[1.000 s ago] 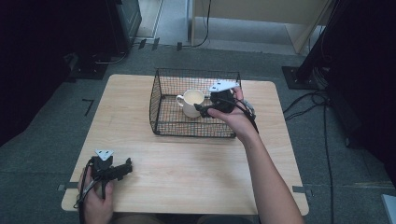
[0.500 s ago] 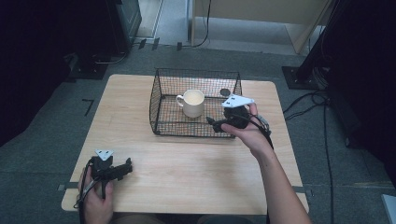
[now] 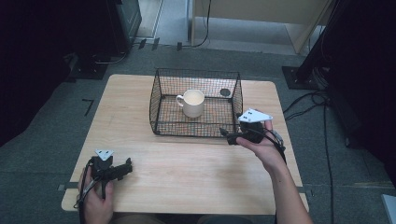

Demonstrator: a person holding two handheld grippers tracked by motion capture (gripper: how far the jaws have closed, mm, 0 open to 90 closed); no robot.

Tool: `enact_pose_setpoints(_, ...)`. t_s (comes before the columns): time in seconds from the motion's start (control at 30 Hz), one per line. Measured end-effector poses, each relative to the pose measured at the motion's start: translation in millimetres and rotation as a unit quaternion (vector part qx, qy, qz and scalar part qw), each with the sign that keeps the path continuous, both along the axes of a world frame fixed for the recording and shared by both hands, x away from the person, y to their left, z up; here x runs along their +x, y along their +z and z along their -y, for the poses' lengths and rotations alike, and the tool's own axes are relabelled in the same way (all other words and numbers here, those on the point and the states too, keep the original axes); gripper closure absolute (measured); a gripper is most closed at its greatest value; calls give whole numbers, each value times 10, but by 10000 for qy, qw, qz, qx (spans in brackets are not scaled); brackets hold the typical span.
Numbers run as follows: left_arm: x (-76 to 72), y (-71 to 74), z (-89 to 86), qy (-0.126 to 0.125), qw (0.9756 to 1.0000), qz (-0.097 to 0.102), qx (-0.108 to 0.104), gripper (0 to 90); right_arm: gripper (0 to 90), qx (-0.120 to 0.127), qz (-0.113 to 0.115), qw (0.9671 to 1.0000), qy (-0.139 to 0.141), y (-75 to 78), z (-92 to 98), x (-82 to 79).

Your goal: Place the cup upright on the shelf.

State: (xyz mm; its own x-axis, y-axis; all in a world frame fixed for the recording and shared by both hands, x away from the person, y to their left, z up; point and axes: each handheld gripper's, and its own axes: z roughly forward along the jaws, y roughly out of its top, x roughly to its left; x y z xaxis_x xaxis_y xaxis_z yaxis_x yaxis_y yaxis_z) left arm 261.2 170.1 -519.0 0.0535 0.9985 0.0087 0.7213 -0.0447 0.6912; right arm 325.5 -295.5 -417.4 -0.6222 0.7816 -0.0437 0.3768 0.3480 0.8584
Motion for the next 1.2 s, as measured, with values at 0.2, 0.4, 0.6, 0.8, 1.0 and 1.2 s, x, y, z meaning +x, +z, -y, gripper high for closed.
enact_pose_setpoints(0.2, -1, 1, -1, -7, 10000, -9, 8, 18, 127, 47, -3, 9999, -102, -109, 181, -131)
enact_pose_setpoints(0.4, -1, 1, -1, -6, 10000, -6, 5, 19, 127, 78, -28, 9996, -256, -234, 392, -266)
enact_pose_setpoints(0.6, -1, 1, -2, -11, 10000, -10, 8, 18, 127, 147, -75, 9989, -446, -377, 617, -420)
enact_pose_setpoints(0.8, -1, 1, -2, -9, 10000, -10, 9, 18, 127, 185, -166, 9974, -682, -541, 854, -571)
enact_pose_setpoints(1.0, -1, 1, -2, -10, 10000, -11, 10, 18, 127, 197, -265, 9950, -947, -715, 1115, -724)
enact_pose_setpoints(1.2, -1, 1, -2, -10, 10000, -11, 9, 19, 127, 256, -326, 9932, -1089, -810, 1255, -850)
